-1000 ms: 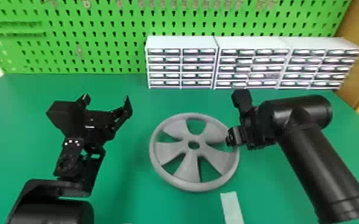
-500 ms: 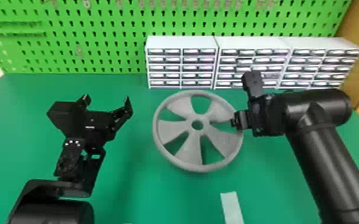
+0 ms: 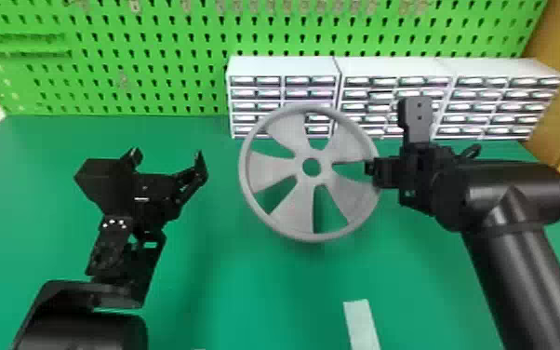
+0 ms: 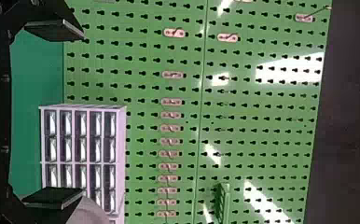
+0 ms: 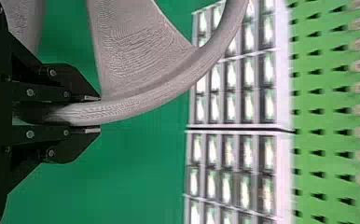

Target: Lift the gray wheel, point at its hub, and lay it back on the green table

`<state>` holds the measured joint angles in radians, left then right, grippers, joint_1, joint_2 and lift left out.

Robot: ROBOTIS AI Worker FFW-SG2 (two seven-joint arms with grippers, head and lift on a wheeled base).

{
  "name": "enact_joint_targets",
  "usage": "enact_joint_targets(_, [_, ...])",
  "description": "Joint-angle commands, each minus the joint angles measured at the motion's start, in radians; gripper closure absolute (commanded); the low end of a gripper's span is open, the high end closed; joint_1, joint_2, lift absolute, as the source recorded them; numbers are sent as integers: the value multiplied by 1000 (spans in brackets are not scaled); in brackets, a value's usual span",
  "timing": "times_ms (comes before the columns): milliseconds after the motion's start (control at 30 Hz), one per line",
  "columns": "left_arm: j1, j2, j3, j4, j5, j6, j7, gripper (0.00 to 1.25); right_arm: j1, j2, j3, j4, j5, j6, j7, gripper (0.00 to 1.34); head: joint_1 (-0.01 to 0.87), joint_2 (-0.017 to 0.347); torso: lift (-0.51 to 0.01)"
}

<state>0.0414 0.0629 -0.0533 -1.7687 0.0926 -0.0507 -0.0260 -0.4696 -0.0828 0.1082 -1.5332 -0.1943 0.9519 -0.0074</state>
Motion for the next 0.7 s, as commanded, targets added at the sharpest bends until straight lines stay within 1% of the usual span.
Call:
enact_joint_targets(0, [0, 0, 0, 0, -1, 0, 0, 108, 34, 0, -7, -39, 1, -111, 0, 1185, 692, 48, -93])
enact_joint_targets(167, [0, 0, -3, 0, -1, 0, 1, 108, 69, 3, -15, -74, 19, -234, 1, 1185, 692, 48, -93])
enact_joint_targets(333, [0, 0, -5, 2, -1, 0, 3, 108, 111, 6, -21, -91, 33, -366, 1, 1185, 692, 48, -93])
enact_joint_targets(433, [0, 0, -7, 3, -1, 0, 4, 108, 140, 6, -22, -107, 41, -432, 1, 1214, 692, 48, -93])
enact_joint_targets(667, [2, -2, -11, 3, 1, 0, 8, 108, 190, 8, -15, -116, 62, -590, 1, 1214, 692, 48, -93])
